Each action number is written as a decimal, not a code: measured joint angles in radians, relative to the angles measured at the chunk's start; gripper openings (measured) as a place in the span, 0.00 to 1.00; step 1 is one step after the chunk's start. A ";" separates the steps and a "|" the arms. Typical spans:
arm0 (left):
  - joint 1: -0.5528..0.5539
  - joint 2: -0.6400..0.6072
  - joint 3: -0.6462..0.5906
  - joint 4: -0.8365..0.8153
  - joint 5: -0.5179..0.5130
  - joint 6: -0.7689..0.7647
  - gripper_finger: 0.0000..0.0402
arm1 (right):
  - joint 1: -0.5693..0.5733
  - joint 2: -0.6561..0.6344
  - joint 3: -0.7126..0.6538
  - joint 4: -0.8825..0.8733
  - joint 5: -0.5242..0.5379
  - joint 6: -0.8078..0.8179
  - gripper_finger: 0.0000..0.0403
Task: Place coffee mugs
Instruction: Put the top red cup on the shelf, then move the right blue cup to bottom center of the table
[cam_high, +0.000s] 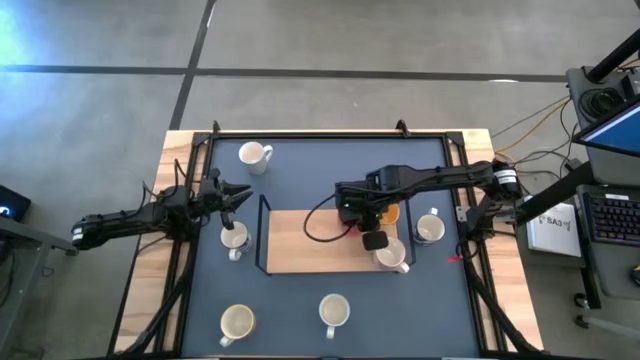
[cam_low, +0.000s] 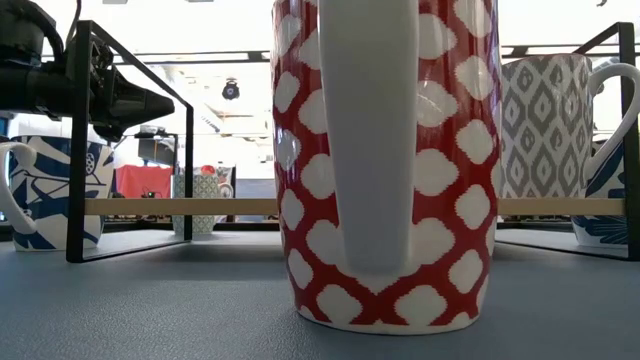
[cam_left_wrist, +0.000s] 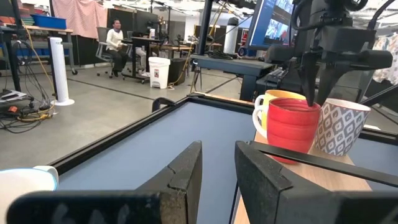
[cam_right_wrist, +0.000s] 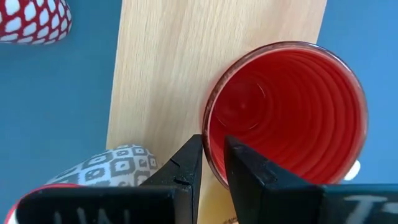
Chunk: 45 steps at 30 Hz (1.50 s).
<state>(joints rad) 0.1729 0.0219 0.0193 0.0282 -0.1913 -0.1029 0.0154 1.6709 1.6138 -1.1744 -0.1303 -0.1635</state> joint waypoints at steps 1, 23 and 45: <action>0.000 0.000 0.000 0.000 0.000 0.000 0.19 | 0.000 -0.004 0.000 0.000 0.000 0.008 0.13; 0.000 0.000 0.000 0.000 0.000 0.000 0.19 | 0.000 -0.164 0.000 -0.134 -0.001 0.170 0.13; 0.000 0.000 0.000 0.000 0.000 0.000 0.19 | 0.165 -0.254 -0.008 -0.396 -0.034 0.399 0.23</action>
<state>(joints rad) 0.1726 0.0219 0.0193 0.0280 -0.1913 -0.1028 0.1808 1.4171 1.6062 -1.5707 -0.1645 0.2353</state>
